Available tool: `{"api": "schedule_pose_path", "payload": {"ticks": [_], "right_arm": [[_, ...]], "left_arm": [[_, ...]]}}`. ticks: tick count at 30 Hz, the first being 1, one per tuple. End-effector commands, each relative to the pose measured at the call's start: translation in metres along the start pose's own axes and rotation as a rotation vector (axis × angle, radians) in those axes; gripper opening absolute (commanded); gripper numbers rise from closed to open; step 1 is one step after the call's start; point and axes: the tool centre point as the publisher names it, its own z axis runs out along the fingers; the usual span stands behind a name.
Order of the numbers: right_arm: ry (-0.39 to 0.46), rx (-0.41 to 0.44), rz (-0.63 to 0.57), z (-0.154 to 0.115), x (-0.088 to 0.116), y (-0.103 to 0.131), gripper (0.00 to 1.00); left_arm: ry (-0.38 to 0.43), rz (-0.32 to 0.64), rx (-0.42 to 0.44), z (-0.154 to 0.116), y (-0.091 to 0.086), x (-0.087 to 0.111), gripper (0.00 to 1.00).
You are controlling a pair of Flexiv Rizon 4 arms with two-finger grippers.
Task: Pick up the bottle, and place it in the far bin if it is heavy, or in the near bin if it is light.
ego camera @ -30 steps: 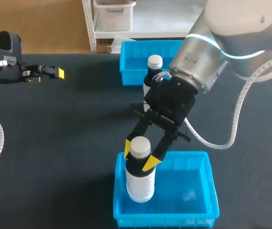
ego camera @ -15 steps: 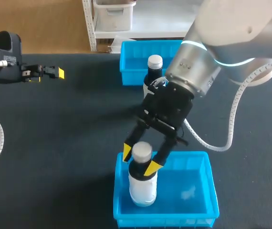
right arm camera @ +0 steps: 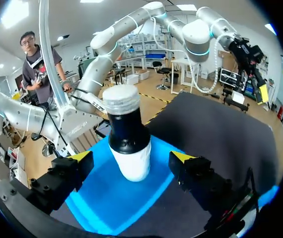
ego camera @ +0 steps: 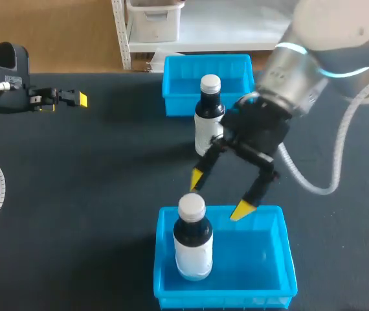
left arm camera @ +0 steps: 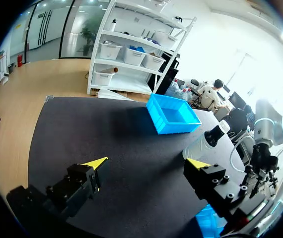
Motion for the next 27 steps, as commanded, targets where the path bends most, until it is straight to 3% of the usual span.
{"api": "schedule_pose_path", "payload": {"ticks": [1, 7, 12, 19, 27], "right_arm": [[-0.009, 0.114, 0.071, -0.046, 0.022, 0.011, 1.00], [-0.061, 0.358, 0.232, -0.106, 0.063, -0.017, 1.00], [-0.087, 0.500, 0.302, -0.143, 0.084, -0.053, 1.00], [-0.100, 0.608, 0.358, -0.171, 0.096, -0.105, 1.00], [-0.107, 0.616, 0.381, -0.166, 0.092, -0.147, 1.00]], "left_arm": [[0.000, 0.000, 0.000, 0.000, 0.000, 0.000, 1.00], [0.000, 0.000, 0.000, 0.000, 0.000, 0.000, 1.00], [0.000, 0.000, 0.000, 0.000, 0.000, 0.000, 1.00], [0.000, 0.000, 0.000, 0.000, 0.000, 0.000, 1.00], [0.000, 0.000, 0.000, 0.000, 0.000, 0.000, 1.00]]}}
